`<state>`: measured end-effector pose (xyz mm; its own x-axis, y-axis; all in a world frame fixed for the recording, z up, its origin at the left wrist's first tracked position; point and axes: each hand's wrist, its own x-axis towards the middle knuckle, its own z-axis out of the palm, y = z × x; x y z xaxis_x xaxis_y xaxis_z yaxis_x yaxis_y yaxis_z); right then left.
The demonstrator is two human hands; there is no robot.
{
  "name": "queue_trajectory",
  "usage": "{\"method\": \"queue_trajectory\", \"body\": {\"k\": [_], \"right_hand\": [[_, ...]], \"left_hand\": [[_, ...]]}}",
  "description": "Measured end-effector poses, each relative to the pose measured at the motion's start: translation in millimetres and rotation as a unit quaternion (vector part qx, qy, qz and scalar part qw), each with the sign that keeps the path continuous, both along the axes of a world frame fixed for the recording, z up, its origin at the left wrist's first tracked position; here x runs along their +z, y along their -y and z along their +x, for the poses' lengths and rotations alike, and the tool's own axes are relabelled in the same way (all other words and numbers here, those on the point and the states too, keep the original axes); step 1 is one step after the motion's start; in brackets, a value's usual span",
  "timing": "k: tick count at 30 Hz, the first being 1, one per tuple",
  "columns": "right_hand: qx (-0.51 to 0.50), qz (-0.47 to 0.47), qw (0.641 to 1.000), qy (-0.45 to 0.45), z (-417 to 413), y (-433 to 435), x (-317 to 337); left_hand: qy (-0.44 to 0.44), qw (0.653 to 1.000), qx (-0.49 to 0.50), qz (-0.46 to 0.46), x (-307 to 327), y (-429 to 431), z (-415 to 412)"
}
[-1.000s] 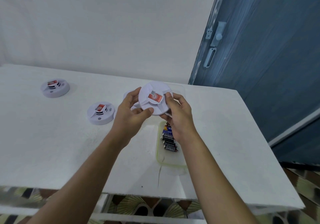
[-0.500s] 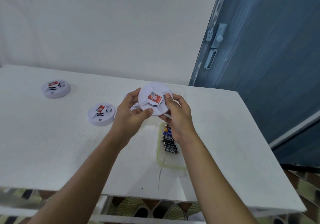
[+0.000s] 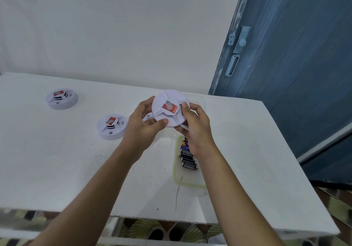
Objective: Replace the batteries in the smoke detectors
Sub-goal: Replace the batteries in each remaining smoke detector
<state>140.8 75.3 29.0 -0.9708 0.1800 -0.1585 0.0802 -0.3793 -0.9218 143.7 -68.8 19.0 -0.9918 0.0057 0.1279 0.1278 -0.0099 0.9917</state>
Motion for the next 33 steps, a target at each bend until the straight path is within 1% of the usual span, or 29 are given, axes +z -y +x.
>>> {"method": "queue_trajectory", "body": {"k": [13, 16, 20, 24, 27, 33], "right_hand": [[0.001, 0.009, 1.0, 0.008, -12, 6, -6], [0.009, 0.012, 1.0, 0.008, -16, 10, -7], [0.018, 0.012, 1.0, 0.012, -23, 19, -10], [0.012, 0.015, 0.999, 0.03, -34, 36, -15], [0.026, 0.032, 0.998, 0.041, -45, 52, -21], [0.08, 0.084, 0.992, 0.047, -79, 87, -36]], "left_hand": [[0.014, 1.0, -0.001, 0.01, -3, 8, -9], [0.03, 1.0, -0.004, 0.008, -4, 14, -12], [0.062, 0.998, -0.009, 0.027, -8, 28, -20], [0.078, 0.996, 0.032, 0.031, -11, 47, -31], [0.088, 0.994, 0.057, 0.04, -15, 65, -40], [0.07, 0.984, 0.159, -0.049, -30, 106, -68]]}}
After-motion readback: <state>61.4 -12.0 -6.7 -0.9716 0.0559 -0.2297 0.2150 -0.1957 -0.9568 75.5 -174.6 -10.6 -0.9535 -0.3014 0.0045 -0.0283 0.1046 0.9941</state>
